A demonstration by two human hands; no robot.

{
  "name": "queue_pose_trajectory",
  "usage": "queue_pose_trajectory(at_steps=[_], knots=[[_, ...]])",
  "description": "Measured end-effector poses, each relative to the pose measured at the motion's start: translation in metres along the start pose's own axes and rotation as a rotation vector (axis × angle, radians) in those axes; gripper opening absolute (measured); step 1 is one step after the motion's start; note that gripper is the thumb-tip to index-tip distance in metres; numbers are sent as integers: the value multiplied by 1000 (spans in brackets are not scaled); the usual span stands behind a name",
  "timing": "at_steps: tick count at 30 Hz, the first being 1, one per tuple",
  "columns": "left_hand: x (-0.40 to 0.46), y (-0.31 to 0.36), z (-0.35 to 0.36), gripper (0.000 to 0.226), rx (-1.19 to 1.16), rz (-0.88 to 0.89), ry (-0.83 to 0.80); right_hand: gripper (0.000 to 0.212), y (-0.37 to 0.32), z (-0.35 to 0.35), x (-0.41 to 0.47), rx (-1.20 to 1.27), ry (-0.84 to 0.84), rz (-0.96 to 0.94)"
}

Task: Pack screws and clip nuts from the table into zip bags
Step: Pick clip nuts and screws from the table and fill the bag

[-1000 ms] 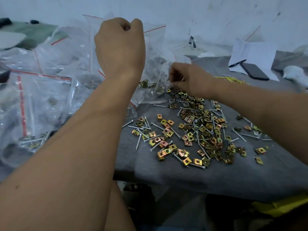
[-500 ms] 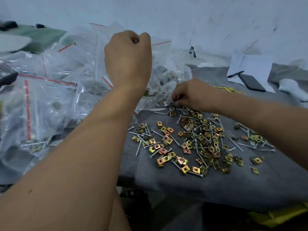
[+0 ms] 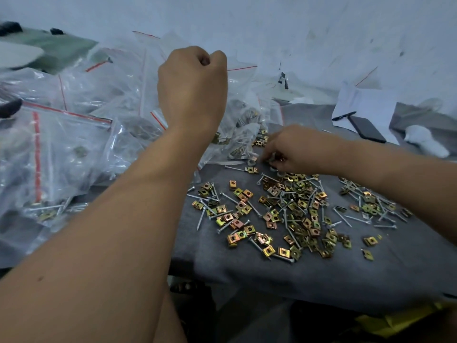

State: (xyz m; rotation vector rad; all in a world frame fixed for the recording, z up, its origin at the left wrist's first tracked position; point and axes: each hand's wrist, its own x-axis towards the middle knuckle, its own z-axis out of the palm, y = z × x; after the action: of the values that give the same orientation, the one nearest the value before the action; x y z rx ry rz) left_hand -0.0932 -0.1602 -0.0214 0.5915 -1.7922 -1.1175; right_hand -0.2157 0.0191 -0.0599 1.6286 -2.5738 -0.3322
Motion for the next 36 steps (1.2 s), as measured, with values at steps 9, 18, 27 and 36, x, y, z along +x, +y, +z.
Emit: queue_pose_trajectory(at_steps=[9,18,27,36], knots=[[-2,3,2,34,42,6,4,32,-3,-1,-7,27,15,24],[-3,3,3,34,50,4,2,25,0,0,-8,67,-26,11],[-3,3,5,33,47,20,-26,21,13,9,-7,267,19,101],[-5,3,7,33,58,32,-35,22,14,7,-7,408,15,253]])
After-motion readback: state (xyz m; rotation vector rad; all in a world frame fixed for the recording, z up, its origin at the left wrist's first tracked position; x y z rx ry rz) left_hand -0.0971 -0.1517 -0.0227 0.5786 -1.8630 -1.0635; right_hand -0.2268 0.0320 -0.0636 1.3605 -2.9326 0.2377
